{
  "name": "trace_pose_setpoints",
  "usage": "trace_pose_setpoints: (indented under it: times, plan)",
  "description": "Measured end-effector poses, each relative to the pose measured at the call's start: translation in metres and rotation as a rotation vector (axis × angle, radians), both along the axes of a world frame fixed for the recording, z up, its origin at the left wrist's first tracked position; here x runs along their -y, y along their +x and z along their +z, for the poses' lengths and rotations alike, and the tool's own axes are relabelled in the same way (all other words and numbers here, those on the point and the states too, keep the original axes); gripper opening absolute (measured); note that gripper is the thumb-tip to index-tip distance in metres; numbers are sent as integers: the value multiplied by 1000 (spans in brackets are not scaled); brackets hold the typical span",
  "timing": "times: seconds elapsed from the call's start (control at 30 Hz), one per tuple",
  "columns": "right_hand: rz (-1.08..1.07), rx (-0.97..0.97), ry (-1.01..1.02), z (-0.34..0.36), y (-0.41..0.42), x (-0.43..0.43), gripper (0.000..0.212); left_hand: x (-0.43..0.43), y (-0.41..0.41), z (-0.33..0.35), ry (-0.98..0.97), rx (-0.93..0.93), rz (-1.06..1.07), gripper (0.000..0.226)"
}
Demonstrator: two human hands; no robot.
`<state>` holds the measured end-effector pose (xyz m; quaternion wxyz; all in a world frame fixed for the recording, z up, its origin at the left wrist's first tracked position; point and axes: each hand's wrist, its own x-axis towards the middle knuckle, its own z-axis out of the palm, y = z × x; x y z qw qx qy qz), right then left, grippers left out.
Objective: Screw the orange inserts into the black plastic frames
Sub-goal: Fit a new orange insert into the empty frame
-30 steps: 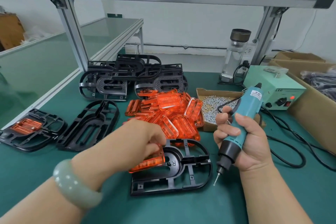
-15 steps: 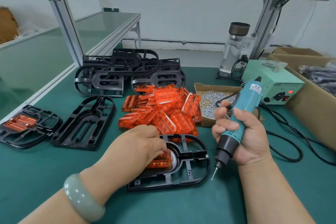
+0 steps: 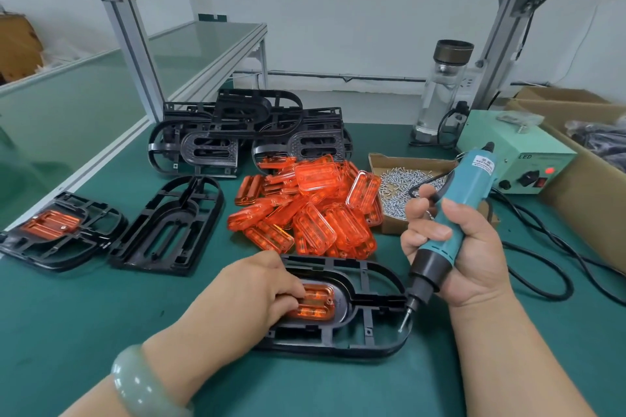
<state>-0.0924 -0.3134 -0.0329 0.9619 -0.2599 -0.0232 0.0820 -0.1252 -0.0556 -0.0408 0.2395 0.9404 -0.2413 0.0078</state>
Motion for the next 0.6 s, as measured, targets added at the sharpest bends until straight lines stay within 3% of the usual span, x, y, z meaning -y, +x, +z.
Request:
trace_pose_setpoints:
  times: [0.1, 0.2, 0.3, 0.43, 0.53, 0.6]
  plan:
    - [3, 6, -4, 1, -1, 1, 18, 0, -4, -2, -6, -52, 19, 20]
    - [20, 14, 24, 0, 1, 2, 45, 3, -9, -4, 31, -67, 52, 19]
    - [4, 15, 4, 0, 2, 3, 35, 7, -8, -3, 45, -84, 97, 16]
    - [17, 31, 41, 1, 1, 4, 58, 21, -7, -2, 46, -89, 129, 16]
    - [-6, 29, 25, 2, -2, 6, 31, 30, -4, -2, 60, -87, 141, 19]
    - [2, 43, 31, 2, -3, 9, 40, 31, -3, 0, 93, -102, 125, 20]
